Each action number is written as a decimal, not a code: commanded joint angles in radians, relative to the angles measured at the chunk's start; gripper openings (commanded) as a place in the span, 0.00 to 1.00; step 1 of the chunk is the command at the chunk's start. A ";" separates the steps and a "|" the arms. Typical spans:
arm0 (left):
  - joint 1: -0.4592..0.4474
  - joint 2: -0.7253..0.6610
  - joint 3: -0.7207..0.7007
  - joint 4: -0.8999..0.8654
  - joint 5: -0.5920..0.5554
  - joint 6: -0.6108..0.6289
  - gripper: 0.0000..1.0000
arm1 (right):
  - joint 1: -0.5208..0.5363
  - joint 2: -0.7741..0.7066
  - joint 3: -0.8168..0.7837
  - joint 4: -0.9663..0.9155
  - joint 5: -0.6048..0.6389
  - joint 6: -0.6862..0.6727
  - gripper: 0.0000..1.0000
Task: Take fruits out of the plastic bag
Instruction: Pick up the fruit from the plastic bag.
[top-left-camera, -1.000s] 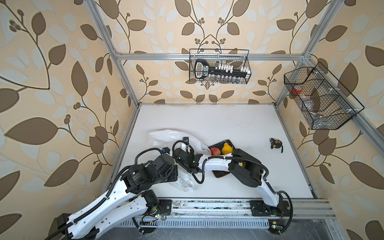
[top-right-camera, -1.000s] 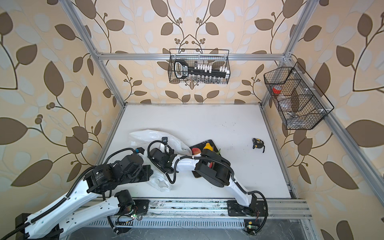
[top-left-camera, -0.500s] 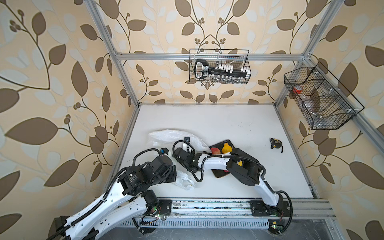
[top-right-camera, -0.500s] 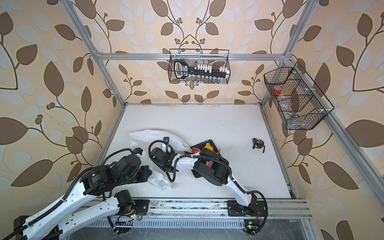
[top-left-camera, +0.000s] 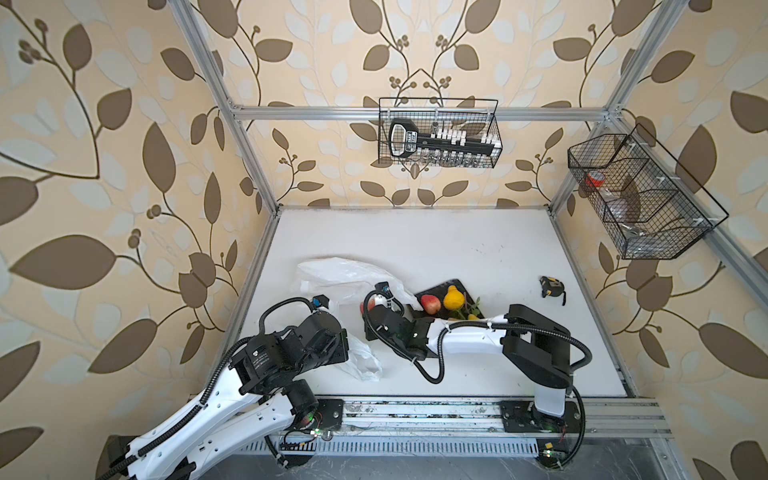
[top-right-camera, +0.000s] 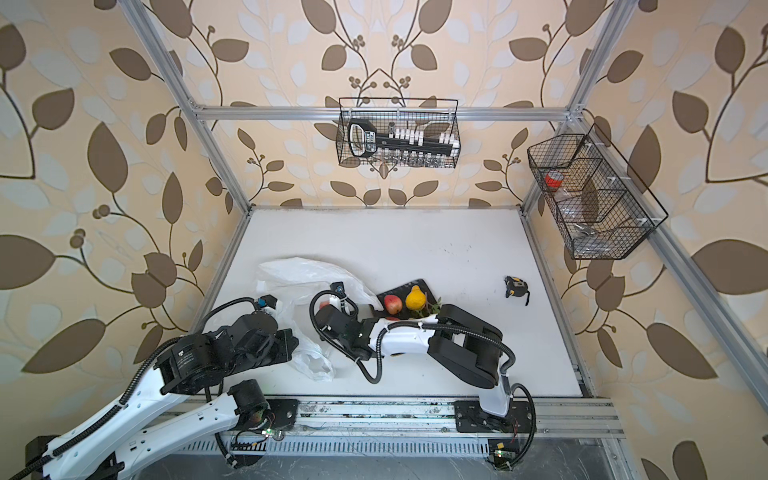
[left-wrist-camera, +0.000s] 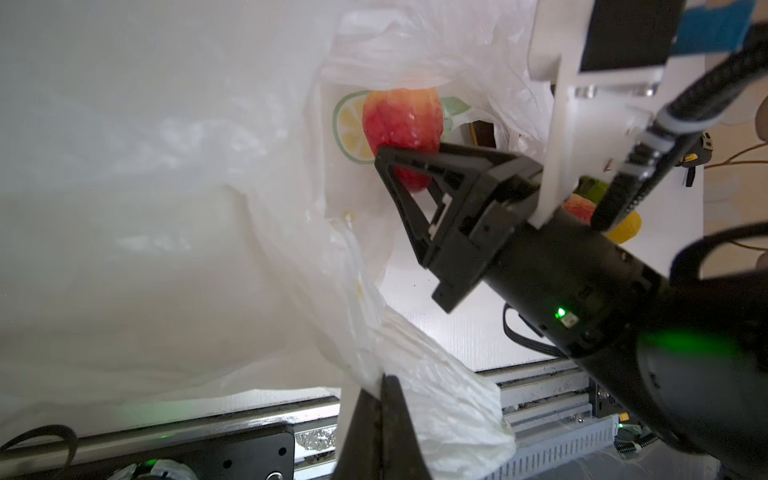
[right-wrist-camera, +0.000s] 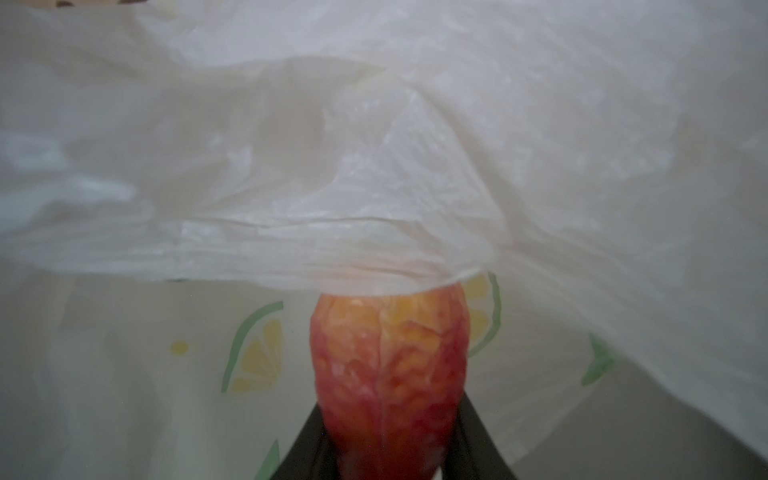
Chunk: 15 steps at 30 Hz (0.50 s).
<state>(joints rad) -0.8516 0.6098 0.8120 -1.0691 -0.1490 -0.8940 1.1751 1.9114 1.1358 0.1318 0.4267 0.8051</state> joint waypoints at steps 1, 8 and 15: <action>-0.004 0.002 -0.005 0.016 -0.040 -0.010 0.00 | 0.022 -0.065 -0.073 0.011 -0.085 -0.025 0.18; -0.004 0.013 0.002 0.036 -0.063 -0.019 0.00 | 0.080 -0.190 -0.188 -0.055 -0.123 -0.031 0.17; -0.005 0.007 -0.016 0.060 -0.099 -0.052 0.00 | 0.113 -0.349 -0.313 -0.155 -0.094 0.008 0.17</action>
<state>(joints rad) -0.8516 0.6201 0.8112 -1.0275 -0.1936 -0.9211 1.2827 1.6173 0.8627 0.0463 0.3176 0.7902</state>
